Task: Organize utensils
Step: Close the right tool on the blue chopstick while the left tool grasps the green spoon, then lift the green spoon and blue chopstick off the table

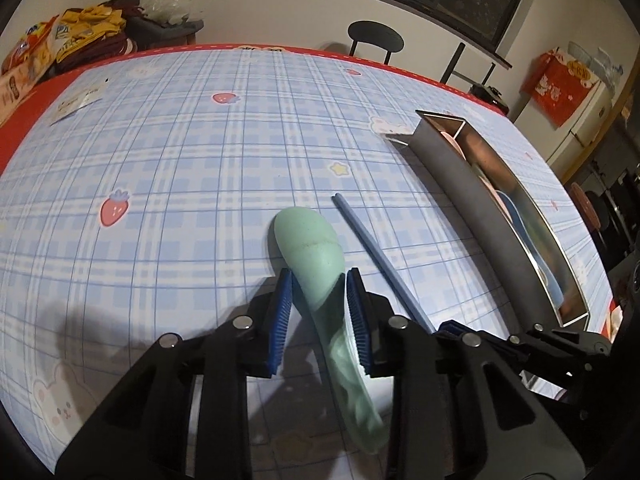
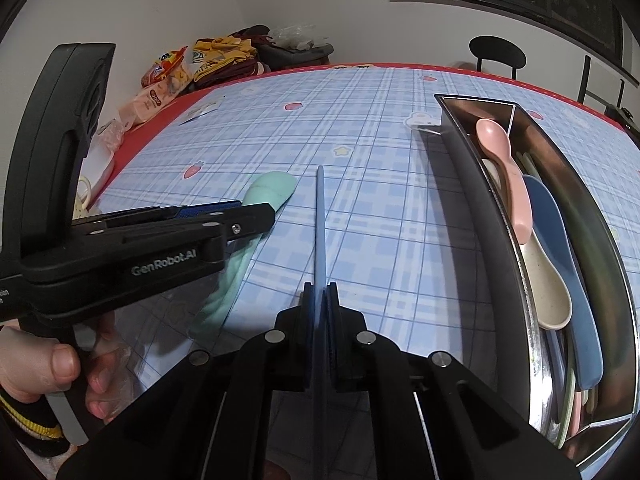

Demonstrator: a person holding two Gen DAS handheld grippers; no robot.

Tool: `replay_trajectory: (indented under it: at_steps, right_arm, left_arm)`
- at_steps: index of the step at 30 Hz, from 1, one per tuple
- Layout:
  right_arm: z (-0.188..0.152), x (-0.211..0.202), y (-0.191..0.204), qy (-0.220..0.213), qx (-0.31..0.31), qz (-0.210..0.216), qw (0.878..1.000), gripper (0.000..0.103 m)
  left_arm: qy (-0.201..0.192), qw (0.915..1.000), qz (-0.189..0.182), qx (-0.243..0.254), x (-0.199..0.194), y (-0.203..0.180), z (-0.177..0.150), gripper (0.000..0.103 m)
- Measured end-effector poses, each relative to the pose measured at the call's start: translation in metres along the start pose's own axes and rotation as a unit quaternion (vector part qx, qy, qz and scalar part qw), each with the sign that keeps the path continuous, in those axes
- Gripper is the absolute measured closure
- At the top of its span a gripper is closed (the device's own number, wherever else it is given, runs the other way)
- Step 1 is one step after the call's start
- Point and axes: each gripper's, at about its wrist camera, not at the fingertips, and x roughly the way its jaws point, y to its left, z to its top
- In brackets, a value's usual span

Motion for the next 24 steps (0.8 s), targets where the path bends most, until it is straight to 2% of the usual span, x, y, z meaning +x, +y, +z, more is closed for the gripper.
replay_trajectory:
  at_steps: [4,6,8,10,18,24]
  right_arm:
    - [0.001,0.001,0.000,0.000,0.000,0.000,1.000,0.096]
    - [0.000,0.001,0.000,0.000,0.002,0.002,1.000,0.096]
    - [0.000,0.001,-0.001,0.001,0.004,0.005,1.000,0.096]
    - [-0.001,0.000,-0.002,0.001,0.006,0.007,1.000,0.096]
    - [-0.001,0.000,-0.002,0.001,0.002,0.006,1.000,0.096]
    - [-0.001,0.001,0.005,0.002,-0.013,-0.009,1.000,0.096]
  left_arm:
    - [0.001,1.0000,-0.006,0.003,0.002,0.001,0.002,0.073]
    - [0.002,0.9999,-0.014,-0.003,0.001,0.004,0.002,0.075]
    - [0.004,0.9992,-0.034,-0.019,0.000,0.011,0.001,0.084]
    - [-0.001,0.9994,-0.027,-0.019,-0.005,0.016,0.000,0.092]
    - [0.011,0.9996,-0.020,0.019,-0.017,0.017,-0.013,0.092]
    - [-0.002,0.9990,-0.044,-0.007,-0.020,0.031,-0.024,0.091]
